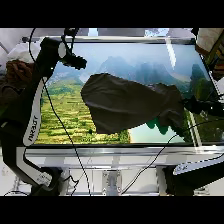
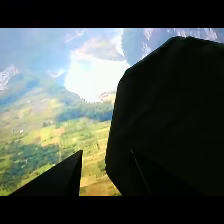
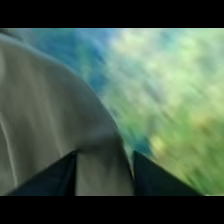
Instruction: Fold the shirts.
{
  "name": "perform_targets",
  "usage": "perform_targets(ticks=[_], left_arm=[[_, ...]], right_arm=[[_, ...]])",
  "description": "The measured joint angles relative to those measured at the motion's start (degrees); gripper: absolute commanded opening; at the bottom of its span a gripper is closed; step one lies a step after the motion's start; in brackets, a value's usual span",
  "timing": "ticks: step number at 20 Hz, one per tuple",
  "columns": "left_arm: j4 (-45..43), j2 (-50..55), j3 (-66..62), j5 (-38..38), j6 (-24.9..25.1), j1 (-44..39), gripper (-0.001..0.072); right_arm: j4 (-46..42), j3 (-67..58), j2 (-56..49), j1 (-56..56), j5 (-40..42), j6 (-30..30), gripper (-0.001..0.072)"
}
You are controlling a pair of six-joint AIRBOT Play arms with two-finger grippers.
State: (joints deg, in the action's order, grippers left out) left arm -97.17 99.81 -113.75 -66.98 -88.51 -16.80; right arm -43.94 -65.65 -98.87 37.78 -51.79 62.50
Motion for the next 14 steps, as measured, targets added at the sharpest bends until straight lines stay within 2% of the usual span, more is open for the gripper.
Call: perform_targets(ticks=[3,4,5,6,11,14], left_arm=[[0.1,0.0,0.0,-2.8,0.4,0.0,0.031],[0.1,0.0,0.0,-4.2,0.6,0.0,0.0309],[0.1,0.0,0.0,-5.8,0.9,0.0,0.0309],[0.2,0.0,0.1,-7.7,1.1,0.0,0.0309],[0.7,0.0,1.4,-18.9,1.5,1.9,0.0299],[7.2,0.0,5.4,-27.3,1.2,4.8,0.0318]], right_arm=[[0.5,-0.1,-1.4,-1.5,2.2,0.0,0.0302],[0.5,-0.1,-1.7,-1.7,2.6,0.0,0.0232],[0.3,-0.1,-1.9,-1.9,3.2,-0.2,0.009],[-0.1,0.0,-2.1,-2.1,3.7,-0.4,0.003],[-0.4,0.0,-2.4,-2.3,3.9,-2.8,0.0029],[-0.6,0.0,-2.4,-2.4,3.8,-3.5,0.0029]])
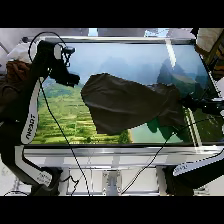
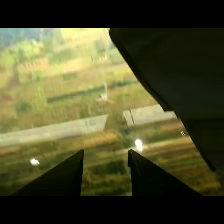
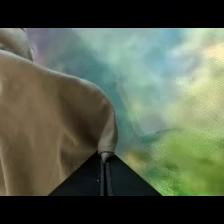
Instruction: Fold the shirts.
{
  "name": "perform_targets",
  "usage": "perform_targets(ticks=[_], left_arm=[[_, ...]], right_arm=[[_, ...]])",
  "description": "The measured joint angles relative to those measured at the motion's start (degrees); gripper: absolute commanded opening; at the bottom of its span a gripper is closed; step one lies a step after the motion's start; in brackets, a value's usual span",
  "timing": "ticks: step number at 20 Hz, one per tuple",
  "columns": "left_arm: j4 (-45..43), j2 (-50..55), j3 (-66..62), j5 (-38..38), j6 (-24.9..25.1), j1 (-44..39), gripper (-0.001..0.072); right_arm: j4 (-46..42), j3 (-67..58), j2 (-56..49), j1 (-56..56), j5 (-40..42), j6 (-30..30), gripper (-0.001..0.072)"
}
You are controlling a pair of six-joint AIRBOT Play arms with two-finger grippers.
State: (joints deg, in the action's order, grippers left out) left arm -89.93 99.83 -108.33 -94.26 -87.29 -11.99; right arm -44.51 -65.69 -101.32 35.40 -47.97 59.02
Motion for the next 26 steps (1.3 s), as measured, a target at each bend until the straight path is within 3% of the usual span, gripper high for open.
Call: perform_targets(ticks=[2,3,6,9,17,20,26], left_arm=[[8.0,0.0,4.1,-4.9,-1.9,1.6,0.0686],[11.9,0.0,6.1,-6.1,-3.3,2.0,0.0707],[23.6,0.0,12.1,-6.6,-7.6,1.8,0.0704],[28.7,0.0,16.8,-6.3,-9.7,-1.1,0.0702],[30.0,0.0,25.1,-2.4,-10.4,-11.4,0.0699],[30.3,0.0,28.9,2.1,-11.6,-13.2,0.061],[27.1,0.0,36.4,9.0,-13.3,-15.0,0.0603]], right_arm=[[-0.3,0.0,0.0,0.0,-0.2,-0.3,0.0029],[-0.3,0.0,0.0,0.0,-0.3,-0.3,0.0029],[-0.3,0.1,0.0,0.0,-1.8,-0.5,0.0029],[-0.3,0.1,0.0,0.0,-3.1,-0.6,0.0029],[-0.3,0.1,0.0,0.0,-4.2,-0.6,0.003],[-0.3,0.1,0.0,0.0,-4.3,-0.6,0.003],[-0.3,0.1,0.0,0.0,-4.4,-0.6,0.003]])
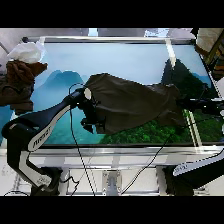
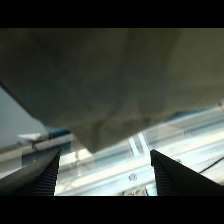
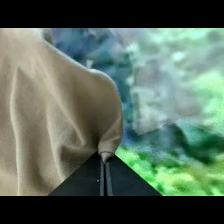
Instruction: Fold the shirts.
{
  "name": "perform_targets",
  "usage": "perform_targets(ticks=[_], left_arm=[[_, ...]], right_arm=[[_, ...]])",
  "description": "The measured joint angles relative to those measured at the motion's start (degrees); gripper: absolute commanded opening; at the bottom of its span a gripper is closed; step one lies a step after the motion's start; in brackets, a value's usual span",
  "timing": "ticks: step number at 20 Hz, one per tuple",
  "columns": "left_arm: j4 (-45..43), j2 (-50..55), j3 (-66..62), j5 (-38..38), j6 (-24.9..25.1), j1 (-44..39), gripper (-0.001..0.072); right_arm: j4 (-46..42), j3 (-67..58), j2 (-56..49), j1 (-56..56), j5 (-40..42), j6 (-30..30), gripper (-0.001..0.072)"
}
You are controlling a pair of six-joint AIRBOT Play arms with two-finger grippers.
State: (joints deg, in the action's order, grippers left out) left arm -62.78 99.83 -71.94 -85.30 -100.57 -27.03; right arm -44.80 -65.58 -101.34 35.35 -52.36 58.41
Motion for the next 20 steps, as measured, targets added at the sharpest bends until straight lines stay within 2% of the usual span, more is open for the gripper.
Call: perform_targets(ticks=[2,3,4,6,8,11,13,16,20], left_arm=[[0.7,-0.1,1.8,3.0,-0.9,-0.2,0.06],[2.0,-0.1,2.6,4.1,-1.1,-0.3,0.0553],[3.3,-0.1,3.2,5.7,-1.2,-0.4,0.0406],[4.4,-0.1,4.0,9.5,-1.2,-0.5,0.0189],[4.8,0.0,4.5,12.1,-1.1,-0.5,0.0021],[5.2,0.0,4.7,13.4,-0.8,-0.5,0.0014],[5.8,0.0,4.6,13.3,1.2,-0.5,0.0013],[5.9,-0.9,3.3,12.8,4.9,-0.5,0.0013],[6.4,-6.1,-2.3,12.2,7.0,-0.5,0.0013]], right_arm=[[0.0,0.0,0.0,0.0,0.0,0.0,0.0029],[0.0,0.0,0.0,0.0,-0.1,0.0,0.003],[0.0,0.0,0.0,0.0,-0.1,0.0,0.0029],[-0.1,0.1,-0.1,0.0,-0.2,0.0,0.0029],[-0.1,0.1,-0.1,0.0,-0.2,0.0,0.003],[-0.1,0.1,0.0,0.0,-0.2,0.0,0.0029],[0.0,0.0,0.0,0.0,-0.4,-0.5,0.0029],[2.5,0.1,0.2,0.0,-2.5,-4.8,0.0028],[11.5,0.0,2.6,0.0,-3.6,-10.1,0.0027]])
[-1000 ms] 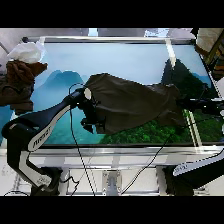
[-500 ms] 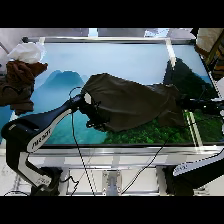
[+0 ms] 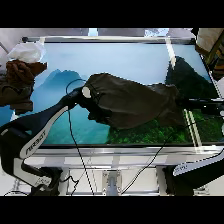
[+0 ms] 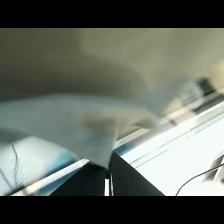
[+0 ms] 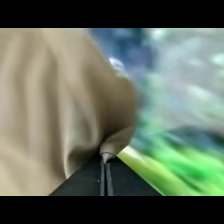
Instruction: Fold the shirts.
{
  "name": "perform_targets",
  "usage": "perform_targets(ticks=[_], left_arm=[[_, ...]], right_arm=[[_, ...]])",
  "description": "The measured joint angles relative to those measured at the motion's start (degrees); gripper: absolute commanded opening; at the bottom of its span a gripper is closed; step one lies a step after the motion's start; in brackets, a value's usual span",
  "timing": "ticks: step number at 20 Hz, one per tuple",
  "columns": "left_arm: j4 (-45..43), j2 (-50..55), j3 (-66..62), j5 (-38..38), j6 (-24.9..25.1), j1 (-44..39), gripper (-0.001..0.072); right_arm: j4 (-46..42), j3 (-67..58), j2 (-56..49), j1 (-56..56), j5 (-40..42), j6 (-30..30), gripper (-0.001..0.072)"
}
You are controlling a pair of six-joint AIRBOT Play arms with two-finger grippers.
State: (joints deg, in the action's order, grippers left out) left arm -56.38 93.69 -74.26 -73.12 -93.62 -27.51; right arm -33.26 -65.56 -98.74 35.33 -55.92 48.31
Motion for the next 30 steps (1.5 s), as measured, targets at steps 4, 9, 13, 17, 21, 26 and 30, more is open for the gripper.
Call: perform_targets(ticks=[4,9,13,17,21,26,30], left_arm=[[-1.9,-7.8,-8.1,-1.4,-0.3,0.0,0.0013],[-9.2,-17.5,-17.5,-1.7,-2.9,0.0,0.0011],[-25.7,-24.0,-24.1,-1.7,-6.7,0.0,0.0011],[-39.3,-28.2,-31.6,-0.3,-8.0,0.0,0.001],[-46.5,-31.3,-40.4,2.8,-6.6,0.0,0.001],[-45.2,-36.3,-44.6,1.6,-4.7,0.0,0.0007],[-35.7,-39.1,-45.4,-4.2,-3.5,0.0,0.0006]], right_arm=[[5.2,-0.1,3.5,0.0,0.0,-2.1,0.0027],[6.6,-0.2,10.3,0.0,0.0,-3.8,0.0026],[7.0,-3.8,19.0,0.0,-0.1,-4.6,0.0025],[4.9,-11.8,29.1,0.1,-0.2,-3.8,0.0025],[-1.5,-20.9,38.6,0.1,0.9,1.5,0.0024],[-13.9,-30.8,50.9,0.1,-3.1,9.0,0.0023],[-25.4,-34.8,60.4,0.1,-7.0,13.9,0.0021]])
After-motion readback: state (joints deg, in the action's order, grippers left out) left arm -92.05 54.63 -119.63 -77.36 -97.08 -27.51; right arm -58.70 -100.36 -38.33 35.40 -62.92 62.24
